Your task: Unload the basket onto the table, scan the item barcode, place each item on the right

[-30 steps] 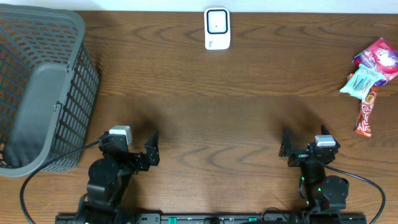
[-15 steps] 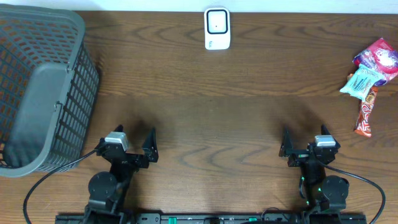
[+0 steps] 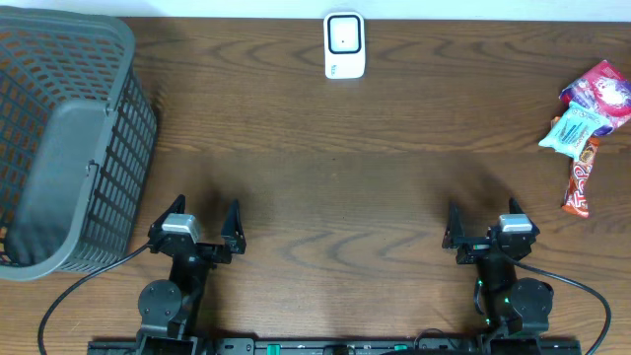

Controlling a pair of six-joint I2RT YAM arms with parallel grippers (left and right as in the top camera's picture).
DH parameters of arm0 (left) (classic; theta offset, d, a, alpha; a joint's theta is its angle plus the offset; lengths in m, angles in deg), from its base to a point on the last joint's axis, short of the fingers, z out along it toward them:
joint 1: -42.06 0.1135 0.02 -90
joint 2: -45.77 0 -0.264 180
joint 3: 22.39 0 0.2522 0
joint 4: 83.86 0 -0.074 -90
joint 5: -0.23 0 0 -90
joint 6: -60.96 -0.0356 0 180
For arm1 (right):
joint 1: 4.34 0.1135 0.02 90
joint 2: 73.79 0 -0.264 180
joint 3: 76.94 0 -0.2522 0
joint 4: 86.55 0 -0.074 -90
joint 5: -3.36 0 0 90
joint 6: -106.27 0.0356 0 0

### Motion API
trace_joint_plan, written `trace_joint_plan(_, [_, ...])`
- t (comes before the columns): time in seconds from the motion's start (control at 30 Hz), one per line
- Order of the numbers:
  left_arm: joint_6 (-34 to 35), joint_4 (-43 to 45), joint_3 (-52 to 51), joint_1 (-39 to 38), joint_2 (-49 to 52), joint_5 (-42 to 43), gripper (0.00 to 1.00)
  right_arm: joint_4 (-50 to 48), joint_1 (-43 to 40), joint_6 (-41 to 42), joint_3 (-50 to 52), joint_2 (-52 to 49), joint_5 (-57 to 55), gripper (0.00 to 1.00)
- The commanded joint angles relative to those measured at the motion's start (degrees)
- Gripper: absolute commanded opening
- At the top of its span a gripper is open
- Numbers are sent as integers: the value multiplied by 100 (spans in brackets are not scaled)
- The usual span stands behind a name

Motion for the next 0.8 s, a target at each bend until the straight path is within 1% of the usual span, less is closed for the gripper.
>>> trace_joint_plan(0.0, [-404, -275, -13, 138, -59, 35, 98, 24, -39, -4, 9, 37, 15, 99])
trace_joint_plan(0.1, [-398, -772, -13, 361, -59, 35, 98, 24, -39, -4, 9, 37, 15, 99])
trace_joint_plan(0.3, [-378, -748, -13, 415, -61, 35, 98, 24, -39, -2, 9, 37, 15, 99])
trace_joint_plan(0.4, [-173, -752, -13, 415, -59, 55, 98, 24, -39, -4, 9, 37, 15, 99])
trace_joint_plan(0.47, [-179, -752, -13, 415, -59, 140, 98, 24, -39, -4, 9, 37, 15, 99])
trace_joint_plan(0.5, [-186, -752, -13, 415, -59, 142, 98, 24, -39, -4, 9, 37, 15, 99])
trace_joint_plan(0.6, [-492, -758, -13, 415, -59, 90, 98, 24, -39, -4, 9, 37, 15, 99])
trace_joint_plan(0.77, [-490, -780, -13, 415, -59, -105, 98, 24, -39, -4, 9, 37, 15, 99])
